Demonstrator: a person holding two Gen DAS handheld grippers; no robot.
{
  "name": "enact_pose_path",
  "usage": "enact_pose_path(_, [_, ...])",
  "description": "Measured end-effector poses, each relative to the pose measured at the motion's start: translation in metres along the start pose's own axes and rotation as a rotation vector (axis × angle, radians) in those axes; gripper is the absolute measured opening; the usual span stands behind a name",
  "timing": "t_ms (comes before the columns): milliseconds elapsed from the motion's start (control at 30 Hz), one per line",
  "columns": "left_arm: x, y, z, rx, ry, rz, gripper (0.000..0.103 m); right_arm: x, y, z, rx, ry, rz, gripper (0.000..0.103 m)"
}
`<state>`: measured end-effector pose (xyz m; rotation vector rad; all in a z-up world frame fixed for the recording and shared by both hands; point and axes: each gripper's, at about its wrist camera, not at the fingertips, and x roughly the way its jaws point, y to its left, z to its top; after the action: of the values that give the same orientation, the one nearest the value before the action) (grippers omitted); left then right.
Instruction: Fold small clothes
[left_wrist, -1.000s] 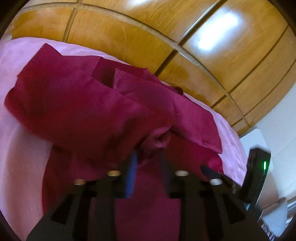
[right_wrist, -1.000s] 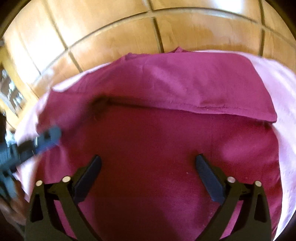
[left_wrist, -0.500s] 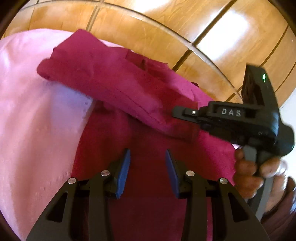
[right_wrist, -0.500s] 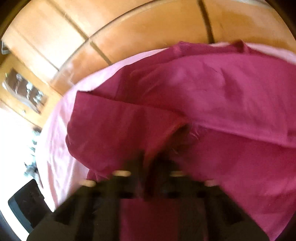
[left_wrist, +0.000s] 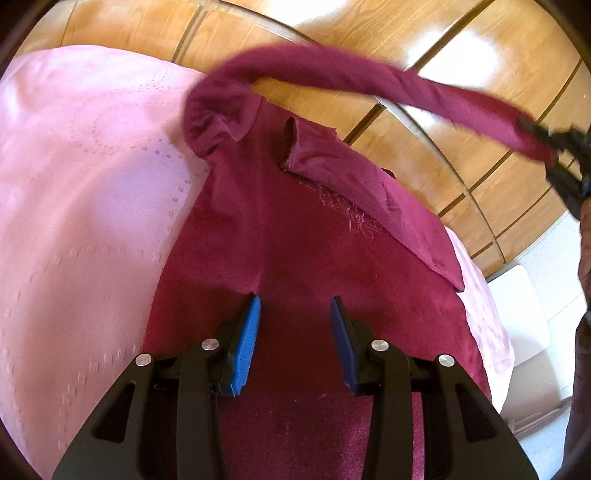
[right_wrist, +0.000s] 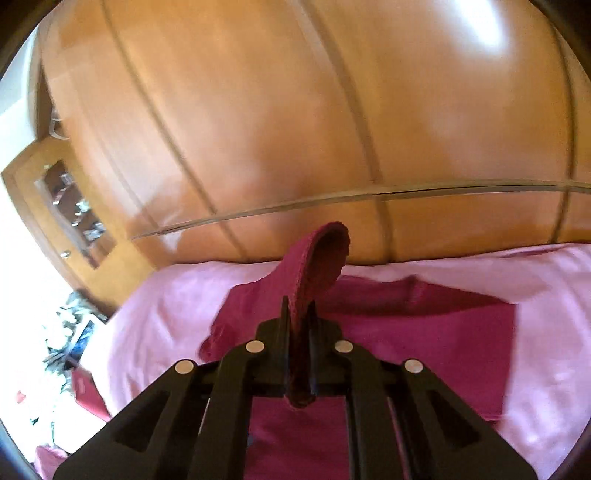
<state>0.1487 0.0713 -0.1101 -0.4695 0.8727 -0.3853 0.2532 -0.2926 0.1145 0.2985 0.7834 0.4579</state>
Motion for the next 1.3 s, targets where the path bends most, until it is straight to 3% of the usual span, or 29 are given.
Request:
enact_pose_path(267, [0.000,0.000,0.003,0.003,0.006,0.007,0.038,0.044,-0.127,-0.036,0.185,0.154,-0.267,0.006])
enact_pose_path(367, [0.000,-0.006,0.005,0.022,0.026,0.035,0.038,0.060,-0.157,-0.060,0.256,0.204,-0.288,0.010])
enact_pose_path(400, [-0.003,-0.009,0.006,0.032,0.037,0.046,0.038,0.065,-0.162,-0.065,0.278,0.206,-0.281,0.015])
enact_pose_path(467, [-0.009,-0.015,0.010,0.040,0.056,0.051,0.038,0.067,-0.177,-0.073,0.351,0.189,-0.255,0.056])
enact_pose_path(500, [-0.013,-0.017,0.013,0.042,0.054,0.046,0.038,0.063,-0.183,-0.075,0.374,0.170,-0.242,0.058])
enact_pose_path(733, [-0.036,-0.028,0.056,0.063,-0.077,0.049,0.038,0.021,-0.159,-0.068,0.322,0.032,-0.239,0.059])
enact_pose_path(867, [-0.016,-0.044,0.088,0.083,-0.121,0.063,0.038,0.035,-0.121,-0.068,0.185,0.061,-0.207,0.059])
enact_pose_path(967, [0.010,-0.048,0.101,0.090,-0.102,0.092,0.038,0.067,-0.112,-0.078,0.139,0.129,-0.243,0.058])
enact_pose_path(1067, [0.050,-0.032,0.094,0.083,0.013,0.182,0.038,0.101,-0.123,-0.100,0.106,0.186,-0.386,0.063])
enact_pose_path(1100, [0.059,-0.024,0.089,0.071,0.048,0.179,0.038,0.107,-0.126,-0.106,0.104,0.182,-0.388,0.064])
enact_pose_path(1200, [0.054,-0.015,0.079,0.064,0.026,0.137,0.038,0.106,-0.117,-0.124,0.015,0.075,-0.419,0.066])
enact_pose_path(1300, [0.034,-0.005,0.084,-0.005,0.009,0.038,0.038,0.105,-0.119,-0.124,0.022,0.068,-0.408,0.069])
